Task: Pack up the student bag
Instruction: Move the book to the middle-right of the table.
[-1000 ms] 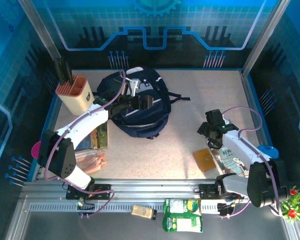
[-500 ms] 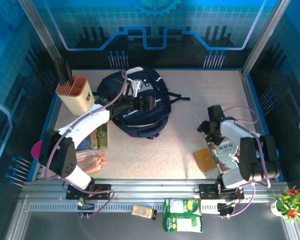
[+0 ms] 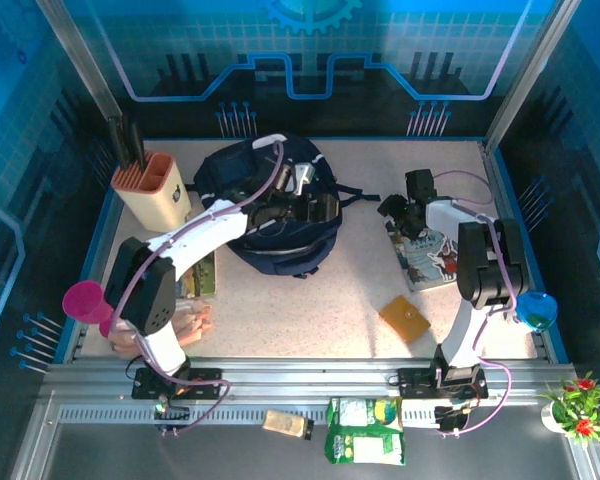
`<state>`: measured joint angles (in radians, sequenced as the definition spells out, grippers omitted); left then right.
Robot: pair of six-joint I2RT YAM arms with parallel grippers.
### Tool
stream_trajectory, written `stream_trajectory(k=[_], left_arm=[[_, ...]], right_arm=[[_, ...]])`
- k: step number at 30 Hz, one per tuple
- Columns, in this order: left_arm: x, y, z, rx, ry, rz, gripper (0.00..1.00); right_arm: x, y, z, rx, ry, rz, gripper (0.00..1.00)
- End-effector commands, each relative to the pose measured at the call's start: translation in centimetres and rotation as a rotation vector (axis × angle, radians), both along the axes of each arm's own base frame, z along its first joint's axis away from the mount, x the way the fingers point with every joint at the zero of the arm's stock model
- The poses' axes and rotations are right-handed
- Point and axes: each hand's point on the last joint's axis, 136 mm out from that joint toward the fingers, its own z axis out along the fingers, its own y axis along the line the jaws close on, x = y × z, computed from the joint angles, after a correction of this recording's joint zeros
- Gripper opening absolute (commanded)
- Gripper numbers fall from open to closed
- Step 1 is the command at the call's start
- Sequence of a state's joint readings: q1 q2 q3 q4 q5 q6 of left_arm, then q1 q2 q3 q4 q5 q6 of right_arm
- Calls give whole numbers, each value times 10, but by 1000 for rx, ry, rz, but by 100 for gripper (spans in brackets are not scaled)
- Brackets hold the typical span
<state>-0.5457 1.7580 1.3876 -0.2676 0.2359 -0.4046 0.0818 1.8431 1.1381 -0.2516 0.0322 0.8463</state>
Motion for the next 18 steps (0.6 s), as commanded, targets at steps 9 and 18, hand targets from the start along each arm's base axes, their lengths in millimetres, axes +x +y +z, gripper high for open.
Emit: stream_trajectory(k=[9,18], left_arm=[[-20,-88,-21,-133,191,-51,99],[-30,-134,-51,-152,255,-98,97]], right_arm=[[-82,-92,19,-154,33,-86,88],[-99,-95,-11,-63,118,-65,88]])
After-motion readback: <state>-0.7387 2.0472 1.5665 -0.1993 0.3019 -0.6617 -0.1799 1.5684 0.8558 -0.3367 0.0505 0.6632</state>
